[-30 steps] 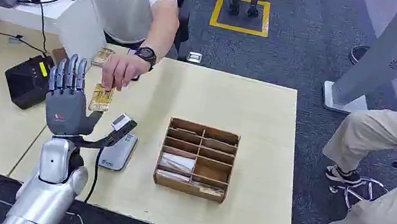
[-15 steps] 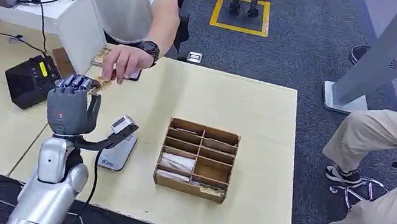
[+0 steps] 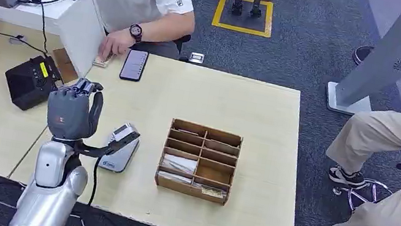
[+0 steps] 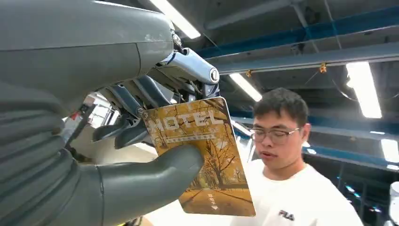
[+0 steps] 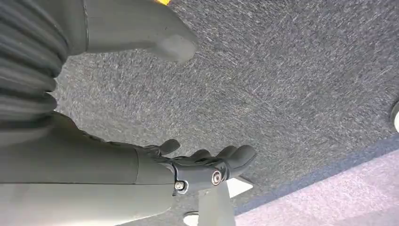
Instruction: Pass the card to the sensor for recognition and then transmit it.
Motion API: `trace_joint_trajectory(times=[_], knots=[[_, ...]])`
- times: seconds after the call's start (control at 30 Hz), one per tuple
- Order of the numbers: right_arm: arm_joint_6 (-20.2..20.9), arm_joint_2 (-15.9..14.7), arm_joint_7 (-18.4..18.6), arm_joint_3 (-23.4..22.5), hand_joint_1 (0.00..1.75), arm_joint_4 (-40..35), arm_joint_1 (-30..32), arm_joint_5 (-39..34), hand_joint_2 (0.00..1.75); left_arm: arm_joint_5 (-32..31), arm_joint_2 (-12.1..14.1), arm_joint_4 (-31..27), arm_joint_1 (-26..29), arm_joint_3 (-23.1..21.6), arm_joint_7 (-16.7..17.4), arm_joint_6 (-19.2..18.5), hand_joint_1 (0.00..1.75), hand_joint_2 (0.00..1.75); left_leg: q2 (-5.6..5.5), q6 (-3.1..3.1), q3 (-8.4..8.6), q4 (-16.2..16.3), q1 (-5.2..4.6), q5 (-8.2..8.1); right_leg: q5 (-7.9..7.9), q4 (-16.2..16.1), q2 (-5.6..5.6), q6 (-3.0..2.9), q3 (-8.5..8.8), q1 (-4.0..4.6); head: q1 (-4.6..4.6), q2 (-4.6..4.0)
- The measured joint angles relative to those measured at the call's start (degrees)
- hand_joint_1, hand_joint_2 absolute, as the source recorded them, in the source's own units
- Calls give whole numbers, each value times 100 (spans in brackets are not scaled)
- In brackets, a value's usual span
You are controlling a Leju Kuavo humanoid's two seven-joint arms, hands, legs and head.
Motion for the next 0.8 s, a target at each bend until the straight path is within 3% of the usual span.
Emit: trace_joint_trajectory(times=[0.33,0.8], knots=[[0,0,24,0,0,0,1,-98,175,-219,54,387,213,144,363,0,175,175,0,0,0,0,0,0,0,0,-1,0,0,0,2,0],[0,0,37,0,0,-17,2,-112,175,-46,103,1769,338,149,531,0,175,175,1,0,1,0,0,0,0,-1,-1,0,-1,0,-2,0]])
